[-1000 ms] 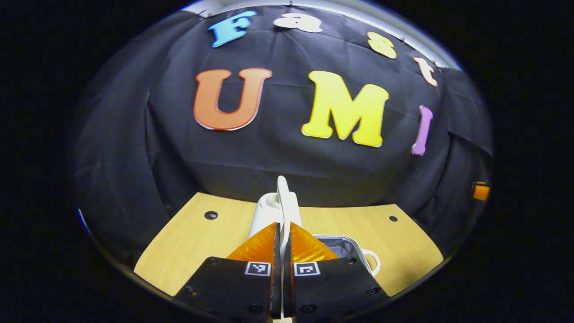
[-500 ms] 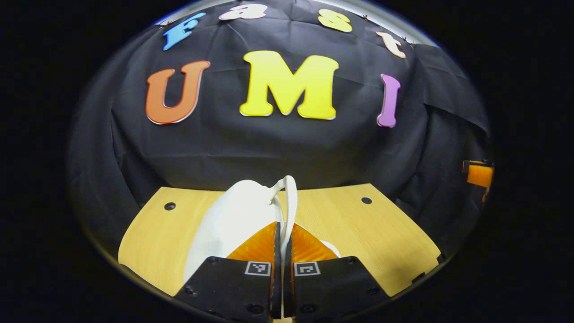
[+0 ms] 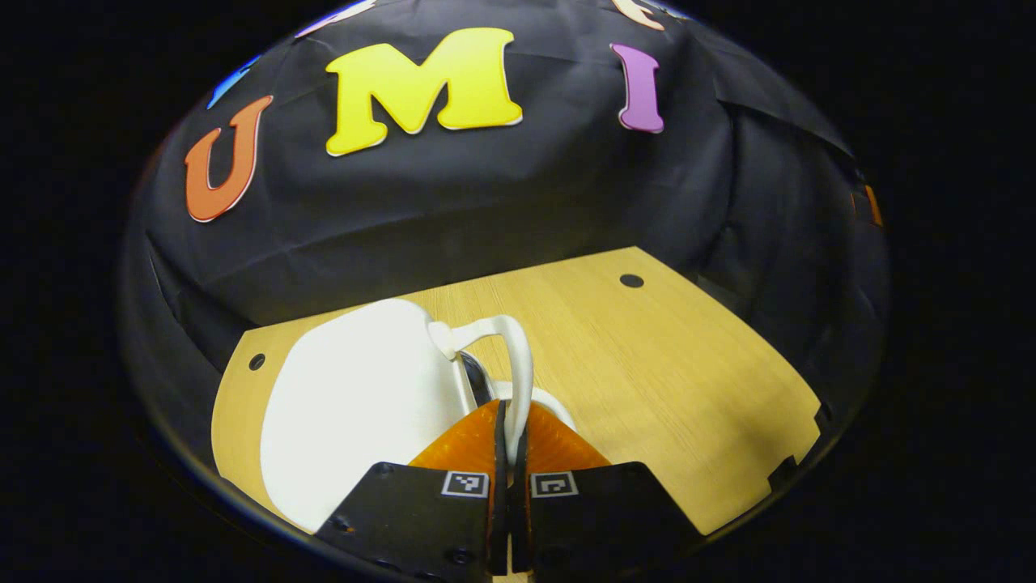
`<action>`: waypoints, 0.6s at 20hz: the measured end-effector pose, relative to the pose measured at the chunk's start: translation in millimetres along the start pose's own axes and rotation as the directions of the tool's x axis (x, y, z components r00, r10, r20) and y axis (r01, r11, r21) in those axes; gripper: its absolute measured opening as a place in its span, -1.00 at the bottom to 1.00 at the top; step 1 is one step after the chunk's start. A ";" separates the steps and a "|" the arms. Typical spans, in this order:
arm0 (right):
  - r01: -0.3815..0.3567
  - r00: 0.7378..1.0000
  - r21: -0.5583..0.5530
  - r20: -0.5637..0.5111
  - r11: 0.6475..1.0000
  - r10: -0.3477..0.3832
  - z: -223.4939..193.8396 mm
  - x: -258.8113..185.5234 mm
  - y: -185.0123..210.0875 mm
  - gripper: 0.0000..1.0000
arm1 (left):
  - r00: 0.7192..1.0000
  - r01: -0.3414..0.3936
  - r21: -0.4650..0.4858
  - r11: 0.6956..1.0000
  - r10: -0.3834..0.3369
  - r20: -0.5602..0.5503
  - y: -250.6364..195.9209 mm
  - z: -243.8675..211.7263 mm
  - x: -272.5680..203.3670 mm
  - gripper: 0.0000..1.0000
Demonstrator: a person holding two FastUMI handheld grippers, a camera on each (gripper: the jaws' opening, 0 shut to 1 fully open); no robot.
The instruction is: First open the suitcase, pack the skin care products into it, and then close the suitcase.
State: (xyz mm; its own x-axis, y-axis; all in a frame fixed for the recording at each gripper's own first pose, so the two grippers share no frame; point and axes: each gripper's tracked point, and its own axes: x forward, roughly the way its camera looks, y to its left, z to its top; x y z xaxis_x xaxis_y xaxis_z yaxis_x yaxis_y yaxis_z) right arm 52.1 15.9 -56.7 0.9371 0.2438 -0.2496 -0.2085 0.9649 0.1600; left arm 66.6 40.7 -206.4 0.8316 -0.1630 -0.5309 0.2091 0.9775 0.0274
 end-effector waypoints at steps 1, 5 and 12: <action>0.008 1.000 0.012 -0.008 1.000 -0.008 -4.2 0.2 -3.6 0.55 | 1.000 -0.008 0.019 1.000 0.008 -0.028 -1.8 -7.0 3.2 -0.90; 0.041 0.999 0.052 -0.029 0.998 -0.039 -13.7 -0.9 -18.4 0.55 | 0.993 -0.040 0.113 0.993 0.052 -0.110 -19.0 -29.6 9.3 -0.90; 0.080 0.996 0.088 -0.048 0.993 -0.076 -18.6 1.8 -31.1 0.55 | 0.985 -0.055 0.206 0.977 0.087 -0.148 -41.0 -44.3 20.3 -0.08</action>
State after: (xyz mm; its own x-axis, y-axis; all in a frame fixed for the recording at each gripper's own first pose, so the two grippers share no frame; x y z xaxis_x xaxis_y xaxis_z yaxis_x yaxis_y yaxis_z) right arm 55.1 -11.8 -79.9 0.9359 0.1744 -0.3062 -0.1075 0.9688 0.2233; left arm 52.1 3.3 -255.8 0.7612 -0.0558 -0.6462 0.2646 0.9363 0.2308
